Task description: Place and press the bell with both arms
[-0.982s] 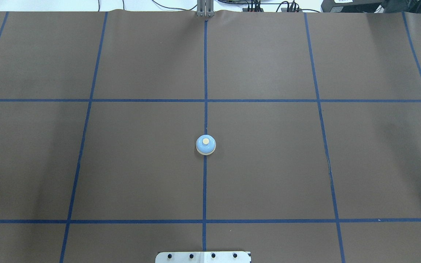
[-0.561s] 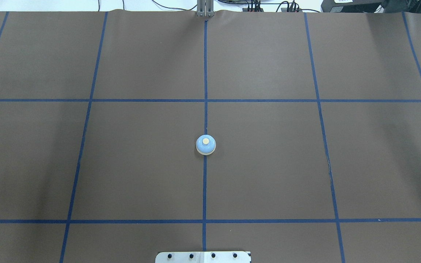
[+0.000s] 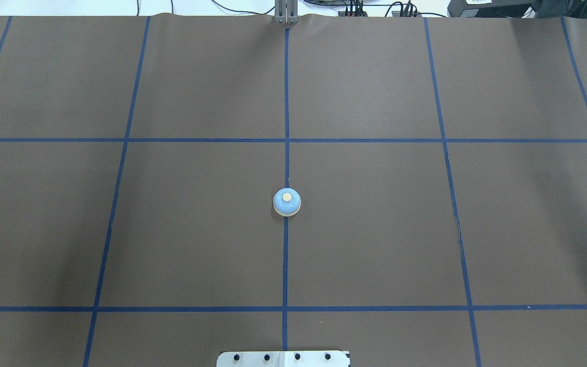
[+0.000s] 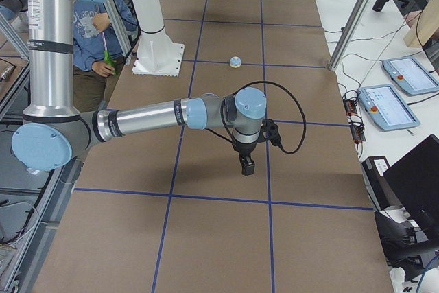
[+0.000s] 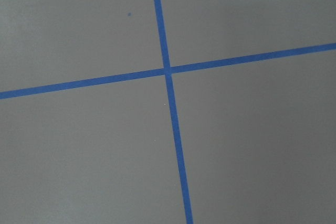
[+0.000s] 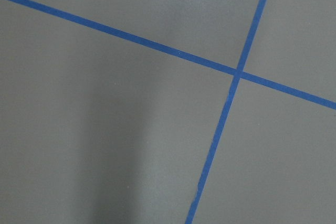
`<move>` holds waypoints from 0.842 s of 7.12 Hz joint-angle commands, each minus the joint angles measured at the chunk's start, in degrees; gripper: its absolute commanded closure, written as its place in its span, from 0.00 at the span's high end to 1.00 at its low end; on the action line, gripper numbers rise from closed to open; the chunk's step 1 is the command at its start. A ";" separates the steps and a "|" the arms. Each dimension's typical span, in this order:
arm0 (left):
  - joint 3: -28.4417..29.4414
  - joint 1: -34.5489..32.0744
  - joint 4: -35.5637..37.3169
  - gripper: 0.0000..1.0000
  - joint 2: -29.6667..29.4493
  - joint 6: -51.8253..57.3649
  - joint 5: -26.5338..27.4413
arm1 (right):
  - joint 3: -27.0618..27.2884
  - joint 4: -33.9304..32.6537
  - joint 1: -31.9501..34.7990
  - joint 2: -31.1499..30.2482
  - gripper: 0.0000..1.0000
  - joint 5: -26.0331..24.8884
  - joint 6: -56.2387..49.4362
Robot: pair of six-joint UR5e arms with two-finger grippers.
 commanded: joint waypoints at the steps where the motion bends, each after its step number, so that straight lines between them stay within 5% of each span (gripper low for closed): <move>1: -0.42 0.06 0.09 1.00 1.34 -0.20 -1.48 | -1.67 -0.02 0.04 0.40 1.00 4.97 0.36; 6: -1.73 -0.02 -0.09 1.00 1.26 -0.20 -1.39 | -1.23 0.15 0.83 2.60 1.00 4.92 -0.16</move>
